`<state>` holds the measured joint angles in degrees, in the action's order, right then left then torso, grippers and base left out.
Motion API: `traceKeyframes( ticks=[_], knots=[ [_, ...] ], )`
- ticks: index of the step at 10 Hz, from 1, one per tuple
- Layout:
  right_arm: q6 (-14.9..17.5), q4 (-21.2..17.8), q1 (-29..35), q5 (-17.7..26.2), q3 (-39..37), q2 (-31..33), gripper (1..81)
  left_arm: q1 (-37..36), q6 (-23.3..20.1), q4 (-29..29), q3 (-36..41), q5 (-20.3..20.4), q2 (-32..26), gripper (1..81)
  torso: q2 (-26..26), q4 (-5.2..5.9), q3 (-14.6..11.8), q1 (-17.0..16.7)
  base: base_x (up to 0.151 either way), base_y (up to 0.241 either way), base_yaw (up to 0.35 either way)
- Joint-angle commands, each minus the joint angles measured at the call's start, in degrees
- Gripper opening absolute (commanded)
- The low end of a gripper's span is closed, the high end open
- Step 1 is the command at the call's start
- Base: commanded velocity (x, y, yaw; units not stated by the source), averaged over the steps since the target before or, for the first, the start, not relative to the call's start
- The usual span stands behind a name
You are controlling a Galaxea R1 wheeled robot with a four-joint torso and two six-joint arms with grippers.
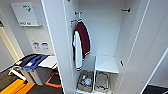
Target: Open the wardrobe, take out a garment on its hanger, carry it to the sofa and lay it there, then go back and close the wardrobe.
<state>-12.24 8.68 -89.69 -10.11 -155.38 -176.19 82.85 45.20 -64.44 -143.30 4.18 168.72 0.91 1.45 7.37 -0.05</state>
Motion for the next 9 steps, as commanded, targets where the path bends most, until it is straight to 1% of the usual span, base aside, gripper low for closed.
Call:
traceKeyframes(
  ticks=[1, 8, 9],
  knots=[
    [0.02, 0.46, 1.65, 2.72, 0.09, -0.33, 81.1, -2.47, -0.11, 0.28, 0.56, -1.63, -0.04, 81.1, 0.00, 0.00, 0.00, 0.05, 0.000, 0.000, 0.000],
    [0.11, 0.46, 1.92, 2.81, 0.09, -0.50, 81.1, -2.20, 0.50, 0.36, 0.56, -1.63, -0.04, 81.1, 0.00, 0.00, 0.00, 0.05, 0.000, 0.000, 0.000],
    [0.11, 0.46, 1.92, 2.90, 0.09, -0.50, 81.1, -2.20, 0.50, 0.37, 0.56, -1.63, -0.04, 81.1, 0.00, 0.00, 0.00, 0.05, 0.064, 0.000, 0.000]
  ],
)
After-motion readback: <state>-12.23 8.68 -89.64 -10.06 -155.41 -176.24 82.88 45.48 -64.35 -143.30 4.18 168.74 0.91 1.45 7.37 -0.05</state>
